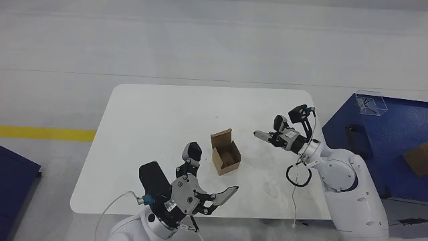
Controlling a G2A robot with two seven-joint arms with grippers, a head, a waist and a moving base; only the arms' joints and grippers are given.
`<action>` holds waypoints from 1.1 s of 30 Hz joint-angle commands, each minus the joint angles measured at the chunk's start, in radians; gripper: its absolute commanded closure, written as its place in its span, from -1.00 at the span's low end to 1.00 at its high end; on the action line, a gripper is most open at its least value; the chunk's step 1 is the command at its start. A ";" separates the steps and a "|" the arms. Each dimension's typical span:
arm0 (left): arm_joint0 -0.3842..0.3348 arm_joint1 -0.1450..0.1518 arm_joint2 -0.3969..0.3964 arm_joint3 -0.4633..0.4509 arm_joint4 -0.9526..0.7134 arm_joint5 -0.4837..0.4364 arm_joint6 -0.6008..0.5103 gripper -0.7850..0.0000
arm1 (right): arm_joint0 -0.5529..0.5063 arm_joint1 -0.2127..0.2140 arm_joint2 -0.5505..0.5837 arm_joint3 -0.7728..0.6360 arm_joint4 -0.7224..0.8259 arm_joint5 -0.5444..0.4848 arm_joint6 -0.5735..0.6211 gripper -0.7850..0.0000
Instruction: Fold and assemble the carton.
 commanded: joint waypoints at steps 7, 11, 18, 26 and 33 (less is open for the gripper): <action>-0.047 -0.015 0.035 0.069 0.577 0.434 -0.239 -1.00 | 0.018 0.007 -0.008 0.059 -0.112 -0.028 -0.034 -1.00; -0.162 -0.048 0.134 0.177 0.747 0.547 -0.541 -1.00 | 0.074 0.012 -0.058 0.147 -0.301 -0.091 -0.082 -1.00; -0.336 -0.113 0.282 0.384 0.859 0.580 -0.846 -1.00 | 0.158 0.002 -0.183 0.285 -0.457 -0.106 -0.190 -1.00; -0.434 -0.171 0.361 0.512 0.814 0.550 -0.893 -1.00 | 0.195 -0.008 -0.265 0.344 -0.494 -0.116 -0.236 -1.00; -0.475 -0.210 0.387 0.572 0.778 0.558 -0.868 -1.00 | 0.205 -0.009 -0.294 0.352 -0.495 -0.132 -0.253 -1.00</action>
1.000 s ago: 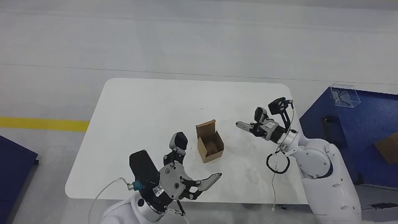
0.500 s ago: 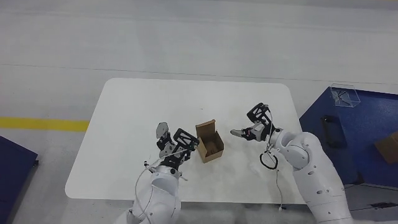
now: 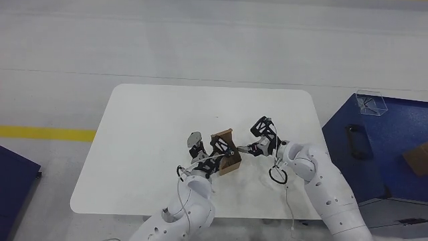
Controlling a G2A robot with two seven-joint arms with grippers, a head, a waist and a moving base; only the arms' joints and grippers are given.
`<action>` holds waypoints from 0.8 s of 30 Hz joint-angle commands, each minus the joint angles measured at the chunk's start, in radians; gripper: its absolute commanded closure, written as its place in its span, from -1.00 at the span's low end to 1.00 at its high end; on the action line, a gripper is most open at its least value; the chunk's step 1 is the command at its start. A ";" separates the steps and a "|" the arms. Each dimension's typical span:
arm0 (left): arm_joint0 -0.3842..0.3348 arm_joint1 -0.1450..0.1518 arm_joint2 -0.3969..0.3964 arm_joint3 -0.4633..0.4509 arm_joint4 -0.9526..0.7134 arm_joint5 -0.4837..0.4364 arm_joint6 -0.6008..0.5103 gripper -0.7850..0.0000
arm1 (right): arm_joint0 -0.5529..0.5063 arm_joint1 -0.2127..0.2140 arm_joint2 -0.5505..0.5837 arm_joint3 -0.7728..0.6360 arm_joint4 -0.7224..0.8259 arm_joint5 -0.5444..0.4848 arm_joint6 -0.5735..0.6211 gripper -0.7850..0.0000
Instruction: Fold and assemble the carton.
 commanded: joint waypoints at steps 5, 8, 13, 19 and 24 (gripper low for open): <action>-0.029 -0.028 0.012 0.065 -0.018 -0.010 0.002 -1.00 | 0.010 -0.001 -0.022 0.006 0.007 -0.001 0.004 -1.00; -0.040 -0.041 0.013 0.096 -0.034 -0.015 0.004 -1.00 | 0.019 -0.004 -0.039 0.016 0.005 0.004 0.003 -1.00; -0.045 -0.058 -0.004 0.126 -0.090 -0.022 0.034 -1.00 | 0.032 -0.007 -0.062 0.033 0.003 0.013 0.001 -1.00; -0.039 -0.066 -0.045 0.148 -0.143 -0.049 0.063 -1.00 | 0.054 -0.011 -0.096 0.055 -0.008 0.018 0.028 -1.00; -0.031 -0.070 -0.080 0.155 -0.203 -0.086 0.104 -1.00 | 0.074 -0.014 -0.114 0.076 -0.007 0.014 0.040 -1.00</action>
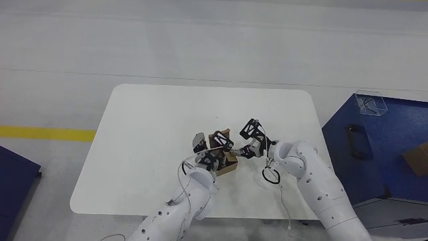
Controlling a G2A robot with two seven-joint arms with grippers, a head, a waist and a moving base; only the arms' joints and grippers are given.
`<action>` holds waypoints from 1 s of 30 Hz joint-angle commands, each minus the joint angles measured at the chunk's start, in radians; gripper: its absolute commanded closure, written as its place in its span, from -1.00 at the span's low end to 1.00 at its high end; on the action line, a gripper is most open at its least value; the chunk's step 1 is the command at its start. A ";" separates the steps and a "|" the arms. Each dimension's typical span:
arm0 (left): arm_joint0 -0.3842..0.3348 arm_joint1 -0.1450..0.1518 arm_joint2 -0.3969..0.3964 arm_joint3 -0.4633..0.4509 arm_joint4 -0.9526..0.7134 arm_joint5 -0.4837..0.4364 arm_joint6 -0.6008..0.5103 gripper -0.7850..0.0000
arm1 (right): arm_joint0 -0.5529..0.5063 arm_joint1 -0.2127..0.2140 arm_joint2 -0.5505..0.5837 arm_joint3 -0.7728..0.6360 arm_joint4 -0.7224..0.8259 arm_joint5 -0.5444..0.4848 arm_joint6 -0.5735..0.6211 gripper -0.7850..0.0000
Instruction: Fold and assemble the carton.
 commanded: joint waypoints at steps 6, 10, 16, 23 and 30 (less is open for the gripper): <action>0.014 0.001 -0.051 -0.001 -0.027 -0.033 0.041 -1.00 | 0.022 0.002 -0.007 0.008 -0.003 -0.008 0.017 -1.00; 0.036 0.005 -0.080 -0.025 -0.014 -0.035 0.049 -1.00 | 0.024 0.005 0.001 -0.003 0.012 -0.017 0.025 -1.00; 0.065 0.008 -0.109 -0.051 0.016 -0.047 0.036 -1.00 | 0.009 0.012 0.010 -0.027 0.022 -0.034 0.028 -1.00; 0.041 -0.006 -0.089 -0.009 0.016 -0.071 0.032 -1.00 | 0.002 0.017 -0.006 -0.037 -0.008 -0.055 0.038 -1.00; 0.061 -0.003 -0.137 -0.053 -0.082 -0.177 0.167 -1.00 | -0.005 0.026 0.012 -0.047 -0.011 -0.063 0.015 -1.00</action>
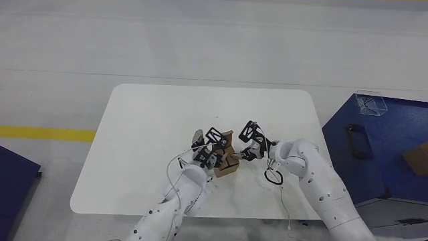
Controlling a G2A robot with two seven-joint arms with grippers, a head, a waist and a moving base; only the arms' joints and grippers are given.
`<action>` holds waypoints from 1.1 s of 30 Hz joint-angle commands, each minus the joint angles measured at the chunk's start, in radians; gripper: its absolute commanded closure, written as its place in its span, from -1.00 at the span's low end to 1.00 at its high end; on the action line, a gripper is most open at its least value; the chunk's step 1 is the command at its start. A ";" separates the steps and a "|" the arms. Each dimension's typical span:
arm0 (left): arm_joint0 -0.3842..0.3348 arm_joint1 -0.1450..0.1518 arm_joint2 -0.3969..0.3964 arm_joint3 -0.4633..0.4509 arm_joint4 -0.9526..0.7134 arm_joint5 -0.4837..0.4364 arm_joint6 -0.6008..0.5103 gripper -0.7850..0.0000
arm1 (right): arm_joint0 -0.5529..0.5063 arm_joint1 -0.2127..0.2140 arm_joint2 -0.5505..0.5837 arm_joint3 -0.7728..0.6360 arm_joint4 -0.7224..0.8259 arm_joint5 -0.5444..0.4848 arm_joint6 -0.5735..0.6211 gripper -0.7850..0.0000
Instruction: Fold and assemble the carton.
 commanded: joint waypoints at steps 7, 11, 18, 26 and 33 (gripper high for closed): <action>0.027 0.025 -0.141 -0.024 -0.279 -0.315 0.147 -1.00 | -0.011 0.021 0.033 -0.032 -0.072 -0.072 -0.039 -1.00; 0.016 0.031 -0.174 0.015 -0.405 -0.454 0.164 -1.00 | -0.021 0.031 0.044 -0.042 -0.121 -0.099 -0.068 -1.00; -0.040 0.033 -0.177 0.091 -0.491 -0.563 0.157 -1.00 | -0.028 0.040 0.048 -0.040 -0.136 -0.128 -0.098 -1.00; -0.080 0.037 -0.165 0.114 -0.457 -0.576 0.152 -1.00 | -0.028 0.043 0.052 -0.034 -0.072 -0.138 -0.115 -1.00; -0.130 0.034 -0.132 0.199 -0.479 -0.672 0.198 -1.00 | -0.023 0.039 0.019 -0.032 -0.068 -0.107 -0.075 -1.00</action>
